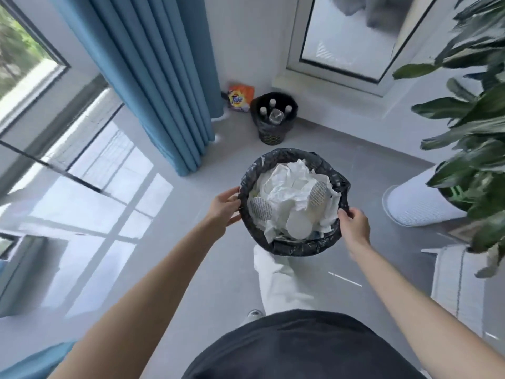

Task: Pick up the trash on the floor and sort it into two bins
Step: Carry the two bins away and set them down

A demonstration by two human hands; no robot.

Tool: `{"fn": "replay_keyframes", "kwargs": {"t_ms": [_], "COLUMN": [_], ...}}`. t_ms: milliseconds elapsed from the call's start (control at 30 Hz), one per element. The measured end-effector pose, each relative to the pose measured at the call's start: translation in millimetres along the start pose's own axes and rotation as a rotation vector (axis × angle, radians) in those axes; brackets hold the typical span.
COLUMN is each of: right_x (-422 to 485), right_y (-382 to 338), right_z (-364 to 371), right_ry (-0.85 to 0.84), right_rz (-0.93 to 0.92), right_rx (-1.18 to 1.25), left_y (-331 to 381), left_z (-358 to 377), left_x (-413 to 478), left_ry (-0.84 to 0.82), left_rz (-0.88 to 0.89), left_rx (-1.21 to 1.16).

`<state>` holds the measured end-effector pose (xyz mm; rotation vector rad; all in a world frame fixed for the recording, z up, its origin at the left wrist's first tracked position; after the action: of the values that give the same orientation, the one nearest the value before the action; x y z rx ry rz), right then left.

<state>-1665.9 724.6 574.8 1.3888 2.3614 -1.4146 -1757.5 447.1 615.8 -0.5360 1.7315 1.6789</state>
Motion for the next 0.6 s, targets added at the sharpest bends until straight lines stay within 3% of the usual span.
{"fn": "replay_keyframes", "kwargs": {"t_ms": [400, 600], "right_x": [153.7, 210.3], "right_y": [-127.4, -157.1], "right_z": [55.8, 69.6], "right_ry": [0.080, 0.138], "right_rz": [0.231, 0.378], "right_rx": [0.108, 0.187], "left_y": [173.1, 239.4], "left_z": [26.2, 50.9], "left_x": [180.6, 260.7], "left_ry": [-0.146, -0.185], "left_rz": [-0.025, -0.054], "left_rx": [0.177, 0.190]}}
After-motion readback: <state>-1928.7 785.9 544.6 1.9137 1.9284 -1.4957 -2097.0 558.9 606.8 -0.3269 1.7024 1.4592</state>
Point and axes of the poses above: each hand's wrist, its own x-axis towards the middle knuckle, its own z-axis out of the palm, y = z × x, the point moved 3 cm from there along x, towards the middle knuckle, and after that the axes turned 3 degrees about -y, right-handed, at the moved point
